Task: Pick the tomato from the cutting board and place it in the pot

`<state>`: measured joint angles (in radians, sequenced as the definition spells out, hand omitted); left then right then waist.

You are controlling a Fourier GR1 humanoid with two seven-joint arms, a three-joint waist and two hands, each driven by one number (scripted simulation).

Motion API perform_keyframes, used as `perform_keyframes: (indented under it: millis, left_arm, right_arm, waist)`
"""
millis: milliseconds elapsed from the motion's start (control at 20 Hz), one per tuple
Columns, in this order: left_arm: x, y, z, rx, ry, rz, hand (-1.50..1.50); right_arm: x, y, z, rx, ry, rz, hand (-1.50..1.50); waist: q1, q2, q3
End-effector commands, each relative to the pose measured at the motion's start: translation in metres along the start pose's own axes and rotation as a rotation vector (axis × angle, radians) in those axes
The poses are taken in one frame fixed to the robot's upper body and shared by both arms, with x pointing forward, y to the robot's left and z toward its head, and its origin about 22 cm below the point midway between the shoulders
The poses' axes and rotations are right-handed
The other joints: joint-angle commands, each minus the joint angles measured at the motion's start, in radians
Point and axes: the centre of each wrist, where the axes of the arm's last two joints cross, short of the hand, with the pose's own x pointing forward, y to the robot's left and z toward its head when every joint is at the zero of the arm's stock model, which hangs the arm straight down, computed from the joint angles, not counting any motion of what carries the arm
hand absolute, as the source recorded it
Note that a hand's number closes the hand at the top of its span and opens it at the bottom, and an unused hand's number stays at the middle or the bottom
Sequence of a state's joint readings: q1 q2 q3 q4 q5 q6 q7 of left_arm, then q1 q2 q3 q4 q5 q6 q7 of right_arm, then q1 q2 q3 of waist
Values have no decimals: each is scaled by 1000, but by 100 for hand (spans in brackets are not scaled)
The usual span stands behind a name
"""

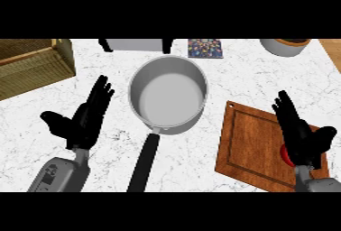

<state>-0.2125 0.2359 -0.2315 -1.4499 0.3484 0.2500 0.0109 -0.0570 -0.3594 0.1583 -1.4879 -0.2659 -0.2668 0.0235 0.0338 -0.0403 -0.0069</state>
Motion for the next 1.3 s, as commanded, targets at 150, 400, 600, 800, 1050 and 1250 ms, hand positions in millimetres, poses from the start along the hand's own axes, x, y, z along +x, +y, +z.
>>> perform_keyframes:
  millis: [150, 400, 600, 800, 1050, 1250]
  left_arm:
    - [-23, 30, 21, -68, 160, -155, 0]
    - [-44, 32, 35, -84, 274, -205, 0]
    - [-45, 30, 37, -121, 292, -203, 0]
    - [-43, 39, 42, -158, 276, -212, 0]
    - [-48, 33, 43, -159, 297, -215, 0]
    - [-37, 29, 22, -162, 281, -217, 0]
  right_arm:
    - [11, -14, 16, -146, 58, 103, 150]
    - [15, -80, 12, -656, -173, 497, -150]
    - [24, -17, 30, -786, -465, 351, -150]
    - [44, 4, 78, -783, -482, 327, -150]
    - [59, -20, 91, -670, -113, 406, -150]
    - [100, -12, 86, -646, -8, 340, -150]
  waist:
    - [-49, 37, 5]
    - [-108, 35, -2]
    - [-81, 28, 5]
    - [-55, 33, 3]
    - [-47, 38, 0]
    - [-34, 43, 2]
